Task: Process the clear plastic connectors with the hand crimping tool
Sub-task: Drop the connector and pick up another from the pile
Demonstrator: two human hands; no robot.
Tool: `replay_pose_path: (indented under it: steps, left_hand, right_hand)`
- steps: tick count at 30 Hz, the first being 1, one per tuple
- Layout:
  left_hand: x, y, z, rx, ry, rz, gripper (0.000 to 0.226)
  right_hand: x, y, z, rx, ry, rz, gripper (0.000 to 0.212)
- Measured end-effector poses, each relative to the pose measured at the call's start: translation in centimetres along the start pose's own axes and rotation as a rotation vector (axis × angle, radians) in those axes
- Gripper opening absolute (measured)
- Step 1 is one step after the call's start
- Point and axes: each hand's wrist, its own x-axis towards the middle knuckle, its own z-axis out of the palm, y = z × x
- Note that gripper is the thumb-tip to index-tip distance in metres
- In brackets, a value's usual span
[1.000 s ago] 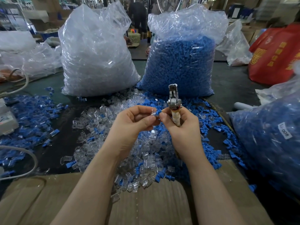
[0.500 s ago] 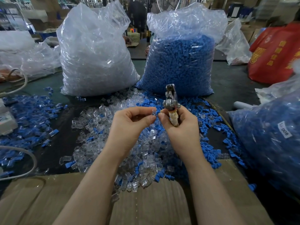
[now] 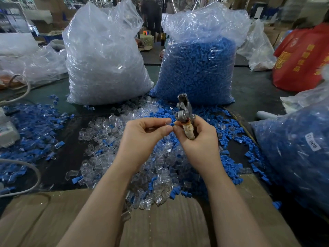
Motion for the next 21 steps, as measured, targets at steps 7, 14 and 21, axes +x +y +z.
replay_pose_path:
  steps: [7,14,21]
  left_hand:
    - [0.0,-0.1,-0.1,0.012,0.013,0.000,0.021]
    - [0.3,-0.4,-0.3,0.016,0.061,0.039,0.030]
    - [0.3,-0.5,-0.5,0.018,0.080,0.127,0.032]
  right_hand:
    - [0.0,0.0,0.0,0.015,-0.034,0.016,0.022]
    - [0.1,0.7,-0.5,-0.070,-0.001,0.097,0.007]
    - [0.2,1.4,-1.2,-0.259,-0.164,0.125,0.023]
